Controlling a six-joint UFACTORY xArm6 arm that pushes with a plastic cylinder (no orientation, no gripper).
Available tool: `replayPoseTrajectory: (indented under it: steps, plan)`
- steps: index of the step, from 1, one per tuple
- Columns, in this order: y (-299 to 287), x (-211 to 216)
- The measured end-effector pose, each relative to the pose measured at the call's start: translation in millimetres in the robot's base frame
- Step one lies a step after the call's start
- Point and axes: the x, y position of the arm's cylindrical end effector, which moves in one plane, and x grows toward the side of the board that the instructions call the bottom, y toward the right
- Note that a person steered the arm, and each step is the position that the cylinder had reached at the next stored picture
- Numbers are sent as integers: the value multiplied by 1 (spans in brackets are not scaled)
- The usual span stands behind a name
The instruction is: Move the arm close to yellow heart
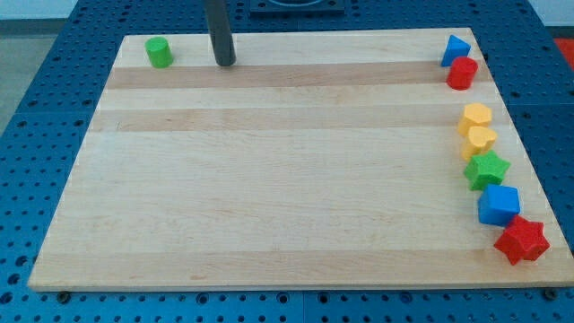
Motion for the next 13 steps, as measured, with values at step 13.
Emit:
replayPoseTrajectory:
  steps: [13]
  plan:
    - [293,77]
